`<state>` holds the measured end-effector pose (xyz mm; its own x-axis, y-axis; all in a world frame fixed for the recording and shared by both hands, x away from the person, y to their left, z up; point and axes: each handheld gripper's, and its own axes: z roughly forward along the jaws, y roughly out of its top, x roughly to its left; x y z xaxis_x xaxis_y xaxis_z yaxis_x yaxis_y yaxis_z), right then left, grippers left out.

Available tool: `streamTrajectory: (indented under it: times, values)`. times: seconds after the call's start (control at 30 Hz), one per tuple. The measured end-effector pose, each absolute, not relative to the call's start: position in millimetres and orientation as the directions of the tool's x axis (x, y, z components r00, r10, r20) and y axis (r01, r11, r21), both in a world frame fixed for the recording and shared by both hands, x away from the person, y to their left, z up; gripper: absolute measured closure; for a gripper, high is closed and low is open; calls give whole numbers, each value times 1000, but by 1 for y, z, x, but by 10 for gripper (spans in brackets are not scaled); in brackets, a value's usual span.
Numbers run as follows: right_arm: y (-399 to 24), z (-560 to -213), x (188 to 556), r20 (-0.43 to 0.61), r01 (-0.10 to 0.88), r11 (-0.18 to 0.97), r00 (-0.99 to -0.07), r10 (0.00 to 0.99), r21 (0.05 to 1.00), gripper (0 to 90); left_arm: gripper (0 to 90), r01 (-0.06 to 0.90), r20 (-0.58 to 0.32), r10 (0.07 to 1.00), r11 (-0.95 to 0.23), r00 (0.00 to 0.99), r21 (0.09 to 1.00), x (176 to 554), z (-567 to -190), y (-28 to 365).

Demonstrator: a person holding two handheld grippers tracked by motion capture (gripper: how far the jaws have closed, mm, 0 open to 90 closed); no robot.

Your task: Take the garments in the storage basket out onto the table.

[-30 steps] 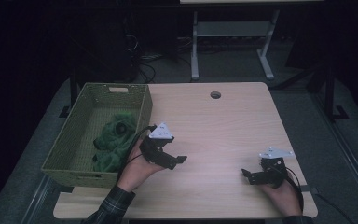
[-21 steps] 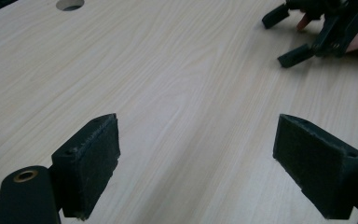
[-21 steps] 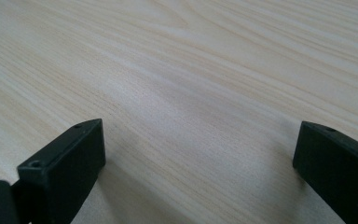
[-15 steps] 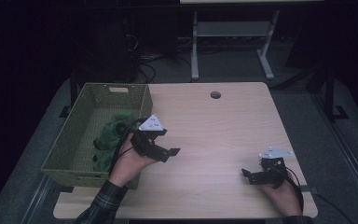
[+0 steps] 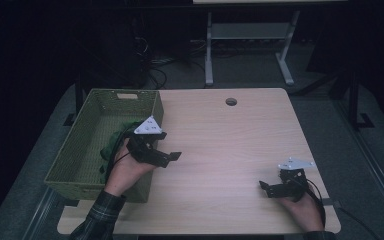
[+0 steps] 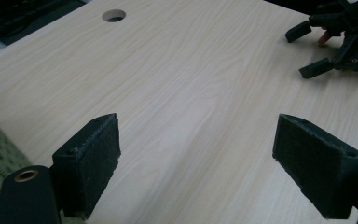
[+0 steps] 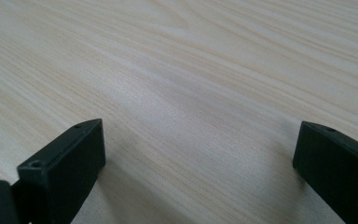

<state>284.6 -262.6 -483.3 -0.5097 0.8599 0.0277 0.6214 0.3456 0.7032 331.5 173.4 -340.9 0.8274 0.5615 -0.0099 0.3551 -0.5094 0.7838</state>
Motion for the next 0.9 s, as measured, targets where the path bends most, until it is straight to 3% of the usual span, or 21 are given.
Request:
streamTrajectory:
  times: [0.9]
  values:
    - [-263,-483,285,28,622,345,-509,860,703,19,167,397,12,664,-462,748,793,333,-336,235]
